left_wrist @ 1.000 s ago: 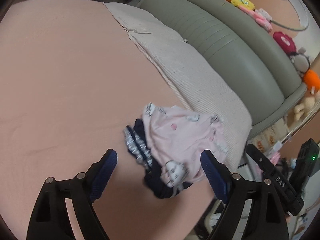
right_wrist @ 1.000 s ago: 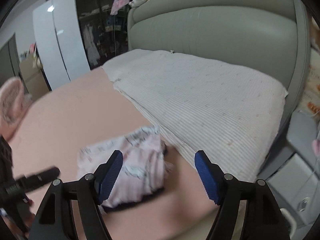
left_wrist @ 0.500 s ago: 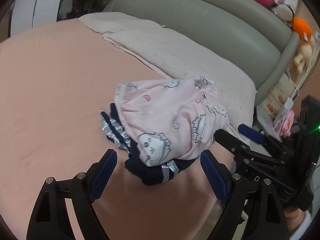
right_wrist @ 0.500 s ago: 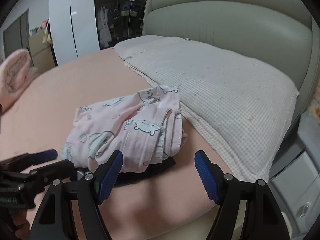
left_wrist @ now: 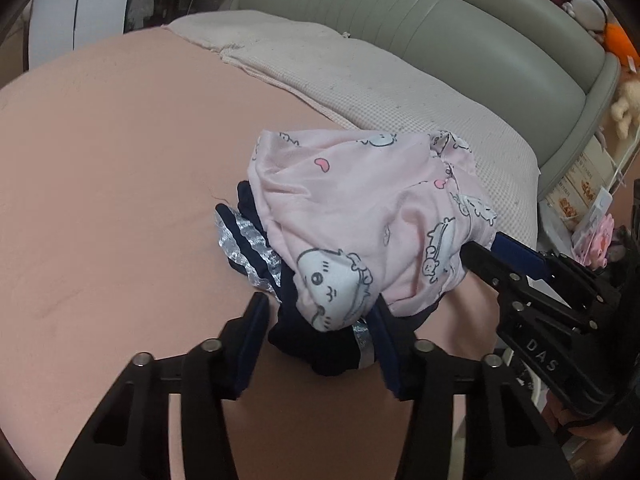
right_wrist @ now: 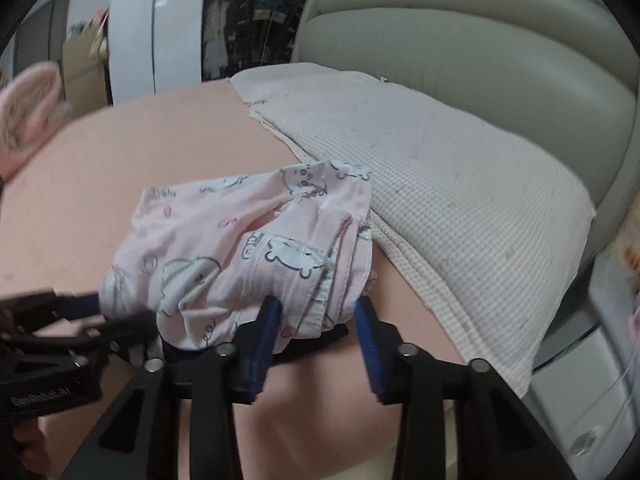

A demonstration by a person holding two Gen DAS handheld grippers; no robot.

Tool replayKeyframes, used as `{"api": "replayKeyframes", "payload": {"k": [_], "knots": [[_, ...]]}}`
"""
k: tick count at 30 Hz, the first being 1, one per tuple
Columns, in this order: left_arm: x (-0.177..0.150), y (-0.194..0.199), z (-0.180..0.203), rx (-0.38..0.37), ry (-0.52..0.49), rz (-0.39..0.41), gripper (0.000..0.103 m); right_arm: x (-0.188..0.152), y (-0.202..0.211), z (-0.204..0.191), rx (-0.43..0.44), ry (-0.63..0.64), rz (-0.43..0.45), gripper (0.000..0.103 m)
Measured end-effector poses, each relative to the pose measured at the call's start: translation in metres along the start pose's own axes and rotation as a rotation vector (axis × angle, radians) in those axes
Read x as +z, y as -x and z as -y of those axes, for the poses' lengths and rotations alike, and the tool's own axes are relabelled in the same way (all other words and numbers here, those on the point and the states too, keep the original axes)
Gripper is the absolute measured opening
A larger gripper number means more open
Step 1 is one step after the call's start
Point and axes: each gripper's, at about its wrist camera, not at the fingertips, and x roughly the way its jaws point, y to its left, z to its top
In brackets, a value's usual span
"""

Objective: Fold clothes
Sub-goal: 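Open both tools and release the pink pants on the stack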

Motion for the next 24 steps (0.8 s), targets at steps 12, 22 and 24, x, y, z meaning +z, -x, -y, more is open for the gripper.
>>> {"api": "replayKeyframes", "payload": {"k": [12,22,24], "knots": [[-0.017,0.008,-0.018,-0.014,0.055,-0.03,0.041,0.002,0.0,-0.003,-0.089,0.135,-0.012,0.033],[-0.001,0.067,-0.027,-0.017,0.137,0.105,0.07,0.009,0.038,-0.001,0.036,0.021,0.008,0.066],[0.002,0.076,-0.026,-0.02,0.155,0.105,0.082,0.012,0.053,-0.005,0.027,0.011,0.046,0.076]]}}
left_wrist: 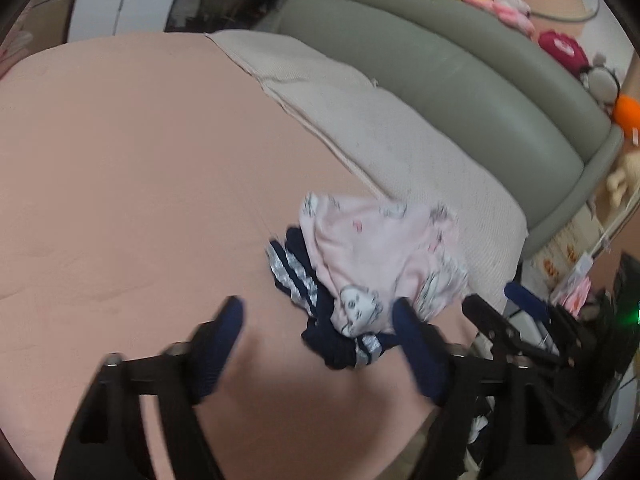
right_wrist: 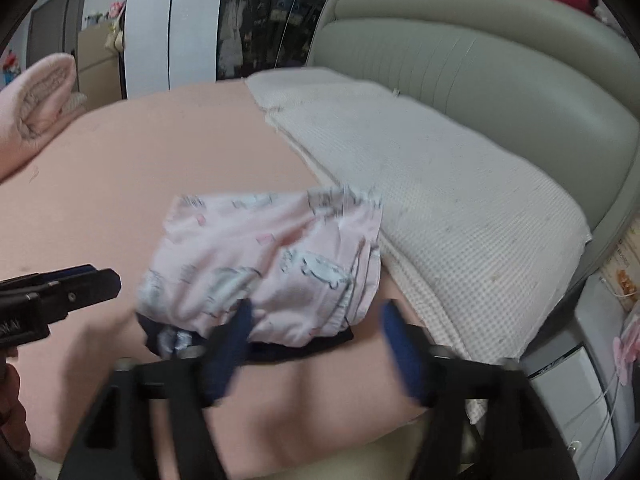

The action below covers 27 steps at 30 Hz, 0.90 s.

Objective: Fold clothes

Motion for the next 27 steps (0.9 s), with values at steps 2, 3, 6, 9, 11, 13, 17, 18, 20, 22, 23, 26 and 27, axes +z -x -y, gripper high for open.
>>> {"api": "replayKeyframes", "payload": {"k": [2,3,6,9,11,13,17,18,20,22,23,26,27], "knots": [[0.004,0.009,0.001,-0.002,0.017,0.0,0.084,0.006,0.013,-0.006,0.0,-0.006,0.012,0.076],[0.006,0.014,0.002,-0.002,0.026,-0.001,0.085,0.01,0.018,-0.009,-0.009,-0.008,0.003,0.077],[0.009,0.024,0.004,0.053,0.013,-0.071,0.088,0.016,0.031,-0.013,-0.027,-0.026,-0.035,0.077],[0.004,0.045,0.011,0.11,-0.025,-0.069,0.088,0.022,0.046,-0.012,-0.018,-0.054,-0.062,0.077],[0.0,0.062,0.016,0.137,-0.052,-0.055,0.088,0.028,0.054,-0.01,-0.008,-0.056,-0.075,0.077],[0.0,0.072,0.02,0.143,-0.058,-0.05,0.088,0.03,0.064,-0.011,-0.021,-0.043,-0.086,0.077],[0.003,0.088,0.027,0.163,-0.076,-0.021,0.088,0.029,0.087,-0.01,-0.02,-0.043,-0.091,0.077],[0.003,0.093,0.028,0.179,-0.084,-0.01,0.088,0.028,0.093,-0.009,-0.02,-0.051,-0.092,0.077],[0.005,0.102,0.032,0.212,-0.102,0.002,0.088,0.028,0.101,-0.004,-0.026,-0.082,-0.107,0.077],[0.006,0.107,0.037,0.22,-0.122,0.007,0.088,0.029,0.107,0.0,-0.03,-0.106,-0.122,0.077],[0.006,0.111,0.039,0.223,-0.13,0.012,0.088,0.029,0.11,0.002,-0.027,-0.117,-0.127,0.077],[0.004,0.116,0.048,0.258,-0.161,0.024,0.088,0.03,0.121,0.008,-0.016,-0.149,-0.129,0.077],[0.003,0.117,0.053,0.281,-0.181,0.022,0.088,0.031,0.125,0.01,-0.014,-0.159,-0.129,0.077]]}}
